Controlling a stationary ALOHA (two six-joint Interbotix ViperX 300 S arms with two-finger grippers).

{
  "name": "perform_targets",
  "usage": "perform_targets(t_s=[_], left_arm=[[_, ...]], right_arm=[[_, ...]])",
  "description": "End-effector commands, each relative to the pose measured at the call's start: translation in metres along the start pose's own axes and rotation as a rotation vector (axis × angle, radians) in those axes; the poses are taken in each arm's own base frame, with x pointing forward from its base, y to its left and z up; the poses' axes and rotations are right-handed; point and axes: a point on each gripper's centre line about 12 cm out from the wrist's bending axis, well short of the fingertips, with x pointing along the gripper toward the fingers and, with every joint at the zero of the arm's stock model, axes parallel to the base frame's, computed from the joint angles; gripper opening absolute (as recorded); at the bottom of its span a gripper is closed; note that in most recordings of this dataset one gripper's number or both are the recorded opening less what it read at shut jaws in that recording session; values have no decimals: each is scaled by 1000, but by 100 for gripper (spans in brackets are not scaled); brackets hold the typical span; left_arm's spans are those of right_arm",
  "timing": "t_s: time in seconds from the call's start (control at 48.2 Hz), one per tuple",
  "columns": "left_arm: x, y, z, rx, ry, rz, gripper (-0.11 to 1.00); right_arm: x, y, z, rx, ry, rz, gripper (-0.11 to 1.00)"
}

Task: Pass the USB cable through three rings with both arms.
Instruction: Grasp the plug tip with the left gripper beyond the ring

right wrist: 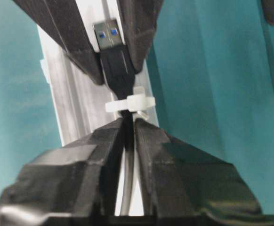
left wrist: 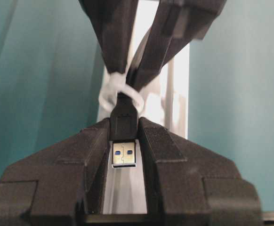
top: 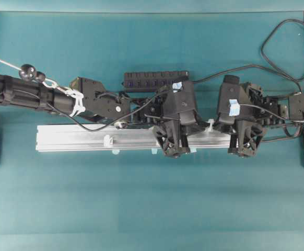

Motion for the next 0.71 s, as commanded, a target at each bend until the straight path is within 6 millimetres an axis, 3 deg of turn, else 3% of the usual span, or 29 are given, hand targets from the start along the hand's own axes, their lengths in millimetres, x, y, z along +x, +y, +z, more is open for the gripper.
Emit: perform_targets(t_s=[0.0,0.104,0.187,0.415,0.685], left_arm=[[-7,1,10,8,-17,2,23],[-10,3,11,8,-17,6,23],[-12,4,11,9,-16,7,23],[-25,6,3,10,7,11,23],[-55,13,4,4,7,25,23]], right_arm=[[-2,0,6,3,-18,0,1],[-2,0,6,5,-15,0,11],[-2,0,4,5,-5,-2,24],[-7,-2,3,-7,19,-12,88],[-19,-4,24,-13,-32,-21,87]])
